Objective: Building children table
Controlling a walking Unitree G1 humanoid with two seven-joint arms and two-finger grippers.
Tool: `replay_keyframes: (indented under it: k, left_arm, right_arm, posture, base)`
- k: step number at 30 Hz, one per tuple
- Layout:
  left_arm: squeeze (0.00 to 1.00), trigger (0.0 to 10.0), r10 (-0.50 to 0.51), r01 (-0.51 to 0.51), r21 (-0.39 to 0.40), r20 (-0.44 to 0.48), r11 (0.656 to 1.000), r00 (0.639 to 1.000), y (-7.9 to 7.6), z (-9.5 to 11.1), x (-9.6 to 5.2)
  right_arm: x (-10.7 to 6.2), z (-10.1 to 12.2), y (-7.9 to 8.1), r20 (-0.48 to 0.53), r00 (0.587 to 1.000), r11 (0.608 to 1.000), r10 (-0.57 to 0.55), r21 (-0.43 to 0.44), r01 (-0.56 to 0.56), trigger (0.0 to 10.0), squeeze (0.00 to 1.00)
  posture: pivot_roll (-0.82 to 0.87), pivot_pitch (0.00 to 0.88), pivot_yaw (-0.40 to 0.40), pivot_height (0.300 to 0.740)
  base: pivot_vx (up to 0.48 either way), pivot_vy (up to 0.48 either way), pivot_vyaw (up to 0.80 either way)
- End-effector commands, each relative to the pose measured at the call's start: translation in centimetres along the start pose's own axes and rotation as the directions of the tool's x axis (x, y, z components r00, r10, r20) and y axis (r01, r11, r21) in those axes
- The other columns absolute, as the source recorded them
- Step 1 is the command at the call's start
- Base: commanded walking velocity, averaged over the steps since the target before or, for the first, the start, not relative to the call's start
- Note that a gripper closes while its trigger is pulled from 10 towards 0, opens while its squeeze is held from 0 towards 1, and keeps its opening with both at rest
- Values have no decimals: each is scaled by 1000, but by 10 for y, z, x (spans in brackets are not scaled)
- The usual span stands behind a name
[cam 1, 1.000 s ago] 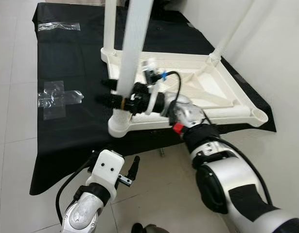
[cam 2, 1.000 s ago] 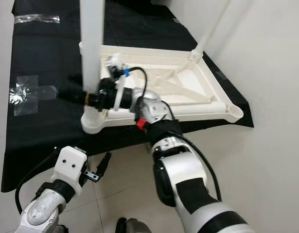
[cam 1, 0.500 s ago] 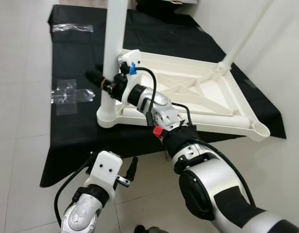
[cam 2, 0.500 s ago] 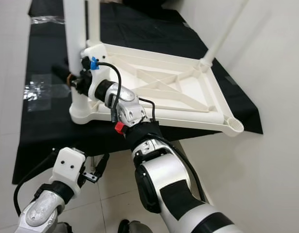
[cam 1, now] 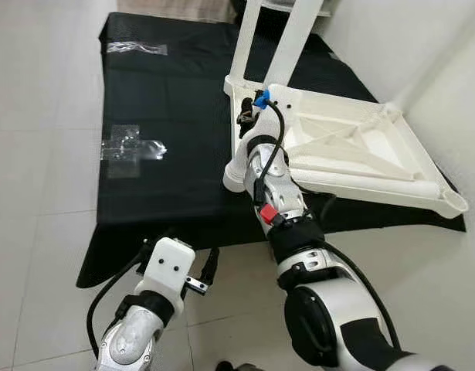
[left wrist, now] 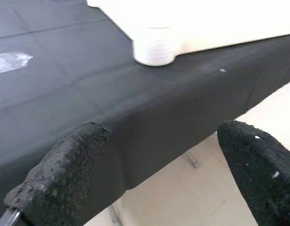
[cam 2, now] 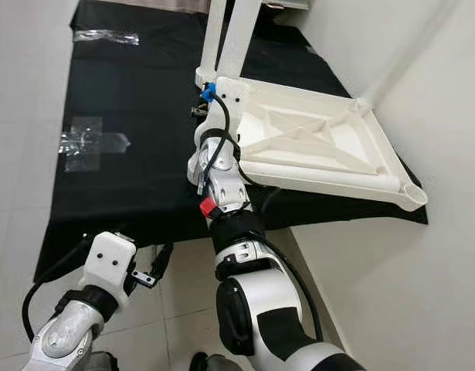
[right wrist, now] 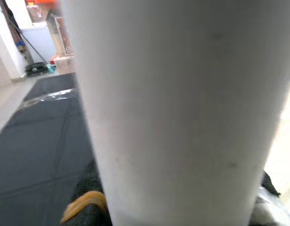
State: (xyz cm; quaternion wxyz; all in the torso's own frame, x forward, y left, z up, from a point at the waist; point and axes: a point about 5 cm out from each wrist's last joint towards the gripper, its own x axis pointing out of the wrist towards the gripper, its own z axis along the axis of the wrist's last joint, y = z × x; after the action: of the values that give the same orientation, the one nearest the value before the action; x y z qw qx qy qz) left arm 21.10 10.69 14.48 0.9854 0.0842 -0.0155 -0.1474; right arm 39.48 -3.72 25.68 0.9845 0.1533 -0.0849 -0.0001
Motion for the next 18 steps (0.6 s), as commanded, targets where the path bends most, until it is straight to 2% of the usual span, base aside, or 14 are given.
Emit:
replay_keyframes:
  k: [1,5,6,7,8,9,10,11,12,13,14,17,18]
  left_arm:
    - [0,10000,-14,13,-19,-30,1000,999,-4,-5,-1]
    - [0,10000,-14,14,-20,-31,1000,999,-5,-6,-1]
    - [0,10000,-14,14,-20,-32,1000,999,-5,-6,-1]
    - [0,10000,-15,15,-21,-32,1000,999,-5,-6,-2]
    - [0,10000,-16,15,-22,-33,1000,999,-5,-6,-2]
    - [0,10000,-16,15,-22,-33,1000,999,-5,-6,-2]
    - [0,10000,-17,17,-22,-33,1000,999,-6,-7,-2]
    - [0,10000,-19,19,-22,-33,1000,999,-6,-7,-2]
    - [0,10000,-19,19,-22,-33,1000,999,-6,-7,-2]
    - [0,10000,-22,21,-21,-34,1000,999,-7,-7,-3]
    - [0,10000,-22,21,-21,-34,1000,999,-7,-7,-3]
    - [0,10000,-23,22,-19,-35,1000,999,-7,-8,-5]
    - [0,10000,-23,22,-19,-35,1000,999,-7,-8,-5]
  right_arm:
    - [-3,-12,5,-52,997,997,47,69,-44,10000,1000]
    - [-4,-7,7,-20,991,988,133,75,-131,10000,1000]
    - [-3,-4,8,-4,985,983,171,76,-170,10000,0]
    - [-2,1,6,25,980,979,196,46,-197,10000,0]
    - [-1,4,7,42,965,964,257,52,-259,10000,0]
    - [-1,4,7,42,965,964,257,52,-259,10000,0]
    - [-1,5,8,41,945,942,324,78,-326,10000,0]
    - [1,9,8,45,878,872,476,105,-478,10000,0]
    - [1,9,8,45,878,872,476,105,-478,10000,0]
    - [1,13,4,44,739,729,672,134,-671,10000,0]
    - [1,13,4,44,739,729,672,134,-671,10000,0]
    - [0,17,-4,0,569,564,822,136,-814,10000,0]
    - [0,17,-4,0,569,564,822,136,-814,10000,0]
  posture:
    - [110,196,-217,740]
    - [112,195,-218,740]
    - [112,195,-218,740]
    - [114,181,-217,740]
    - [114,181,-217,740]
    - [114,181,-217,740]
    - [114,181,-217,740]
    - [122,169,-218,740]
    - [122,169,-218,740]
    - [133,164,-220,740]
    - [133,164,-220,740]
    - [138,159,-221,740]
    - [138,159,-221,740]
  base:
    - [0,0,0]
    - [0,0,0]
    - [0,0,0]
    - [0,0,0]
    - [0,0,0]
    - [0,0,0]
    - [0,0,0]
    - [0,0,0]
    - [0,0,0]
    - [0,0,0]
    - [0,0,0]
    - [0,0,0]
    - [0,0,0]
